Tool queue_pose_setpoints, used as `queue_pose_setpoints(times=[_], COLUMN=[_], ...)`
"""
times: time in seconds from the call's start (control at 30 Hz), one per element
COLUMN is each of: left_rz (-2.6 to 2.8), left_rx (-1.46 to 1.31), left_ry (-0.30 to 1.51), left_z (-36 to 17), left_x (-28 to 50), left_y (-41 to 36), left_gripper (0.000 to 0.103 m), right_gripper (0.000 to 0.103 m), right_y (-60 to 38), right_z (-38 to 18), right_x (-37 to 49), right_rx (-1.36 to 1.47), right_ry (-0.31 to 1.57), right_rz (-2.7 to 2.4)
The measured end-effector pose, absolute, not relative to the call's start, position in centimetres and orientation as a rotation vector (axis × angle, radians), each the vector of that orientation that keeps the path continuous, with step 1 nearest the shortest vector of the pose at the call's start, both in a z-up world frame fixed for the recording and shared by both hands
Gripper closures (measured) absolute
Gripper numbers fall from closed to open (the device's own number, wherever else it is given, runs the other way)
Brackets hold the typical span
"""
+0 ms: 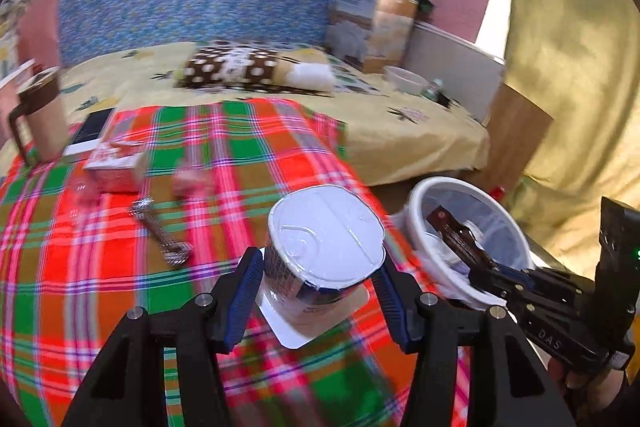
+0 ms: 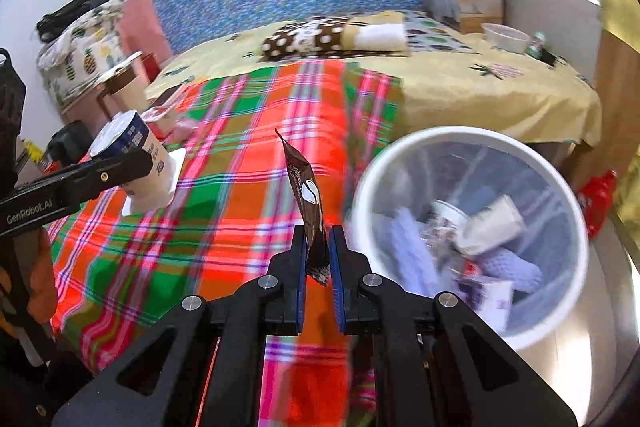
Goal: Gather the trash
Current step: 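Carry the snack wrapper and white lidded cup over the white bin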
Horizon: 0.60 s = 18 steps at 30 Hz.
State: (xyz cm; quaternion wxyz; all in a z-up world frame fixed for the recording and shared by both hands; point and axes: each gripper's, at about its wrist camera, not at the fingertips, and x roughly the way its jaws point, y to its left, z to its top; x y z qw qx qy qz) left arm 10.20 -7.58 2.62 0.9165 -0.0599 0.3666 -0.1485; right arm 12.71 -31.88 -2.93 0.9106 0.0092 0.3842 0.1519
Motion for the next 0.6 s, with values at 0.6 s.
queue_pose_setpoints(times=[0.6], left_rz=[-0.520], left_rx=[-0.034], left_ry=[0.776], left_z=[2.4], left_x=[11.5], left_y=[-17.5], left_gripper=[0.047], right_gripper=[0.090], right_y=[-38.6], right_z=[-3.7], right_x=[12.0], right_rx=[0.094], right_ry=[0.807], right_rz=[0.134])
